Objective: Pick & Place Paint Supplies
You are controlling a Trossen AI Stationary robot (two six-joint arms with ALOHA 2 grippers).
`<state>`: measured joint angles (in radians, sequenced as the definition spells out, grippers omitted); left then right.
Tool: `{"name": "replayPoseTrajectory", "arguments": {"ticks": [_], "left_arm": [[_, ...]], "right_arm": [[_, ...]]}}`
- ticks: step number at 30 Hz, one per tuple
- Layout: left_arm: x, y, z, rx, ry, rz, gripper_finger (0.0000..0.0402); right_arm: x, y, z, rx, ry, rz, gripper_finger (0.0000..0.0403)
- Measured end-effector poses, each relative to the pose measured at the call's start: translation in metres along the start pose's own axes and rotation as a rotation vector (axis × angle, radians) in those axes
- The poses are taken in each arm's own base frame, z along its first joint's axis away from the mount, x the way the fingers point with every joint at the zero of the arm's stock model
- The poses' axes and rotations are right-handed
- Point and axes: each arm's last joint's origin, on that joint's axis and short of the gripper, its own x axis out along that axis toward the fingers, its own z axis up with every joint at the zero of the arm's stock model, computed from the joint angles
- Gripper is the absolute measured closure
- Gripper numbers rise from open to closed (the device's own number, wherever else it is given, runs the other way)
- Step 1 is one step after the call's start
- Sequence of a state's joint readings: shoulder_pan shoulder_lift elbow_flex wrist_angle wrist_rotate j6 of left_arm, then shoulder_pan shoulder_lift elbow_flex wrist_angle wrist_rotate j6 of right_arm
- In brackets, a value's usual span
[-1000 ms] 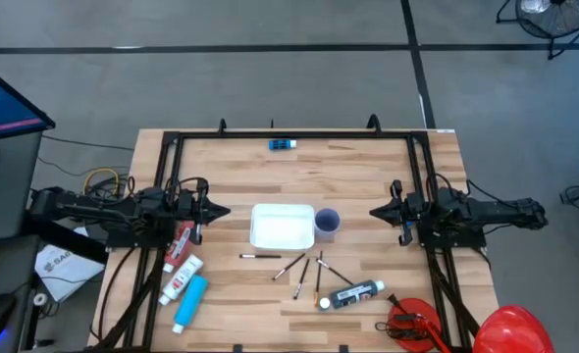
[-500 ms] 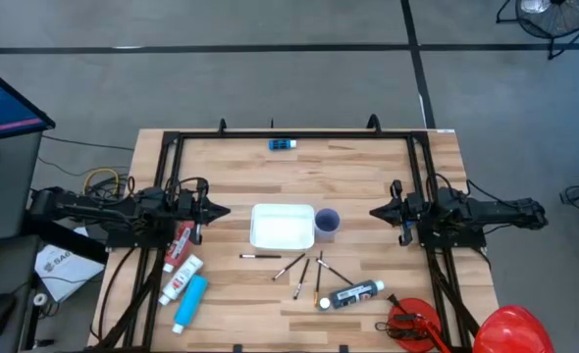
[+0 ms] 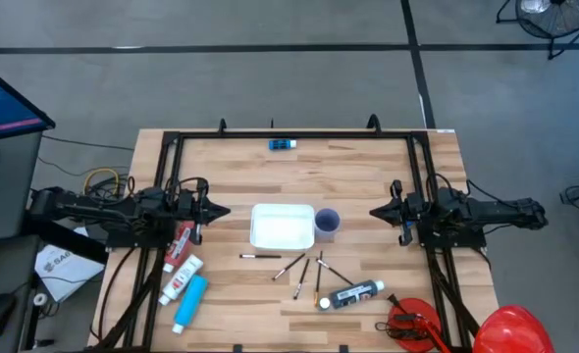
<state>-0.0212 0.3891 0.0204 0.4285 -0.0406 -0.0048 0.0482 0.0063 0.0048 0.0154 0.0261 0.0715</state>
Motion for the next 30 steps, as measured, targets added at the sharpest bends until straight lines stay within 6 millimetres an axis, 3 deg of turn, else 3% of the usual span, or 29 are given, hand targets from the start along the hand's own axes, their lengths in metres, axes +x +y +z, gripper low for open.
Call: {"name": "replayPoseTrajectory", "arguments": {"ticks": [8, 13, 16, 19, 24, 30], "left_arm": [[0.000, 0.000, 0.002, -0.006, -0.023, 0.008, 0.0400], [-0.005, 0.001, 0.031, -0.107, -0.328, 0.016, 0.0400], [-0.001, 0.000, 0.046, -0.091, -0.383, -0.005, 0.0400], [0.013, -0.001, 0.065, -0.058, -0.367, -0.033, 0.0400], [0.054, -0.004, 0.088, -0.004, -0.289, -0.050, 0.0400], [0.081, -0.004, 0.078, -0.002, -0.164, -0.045, 0.0400]], "right_arm": [[0.000, 0.000, 0.000, 0.000, 0.000, 0.000, 0.0403], [0.000, 0.000, 0.000, 0.000, 0.000, 0.000, 0.0403], [0.000, 0.000, 0.000, 0.000, 0.000, 0.000, 0.0403], [0.000, 0.000, 0.000, 0.000, 0.000, 0.000, 0.0403], [0.000, 0.000, 0.000, 0.000, 0.000, 0.000, 0.0403], [0.000, 0.000, 0.000, 0.000, 0.000, 0.000, 0.0403]]}}
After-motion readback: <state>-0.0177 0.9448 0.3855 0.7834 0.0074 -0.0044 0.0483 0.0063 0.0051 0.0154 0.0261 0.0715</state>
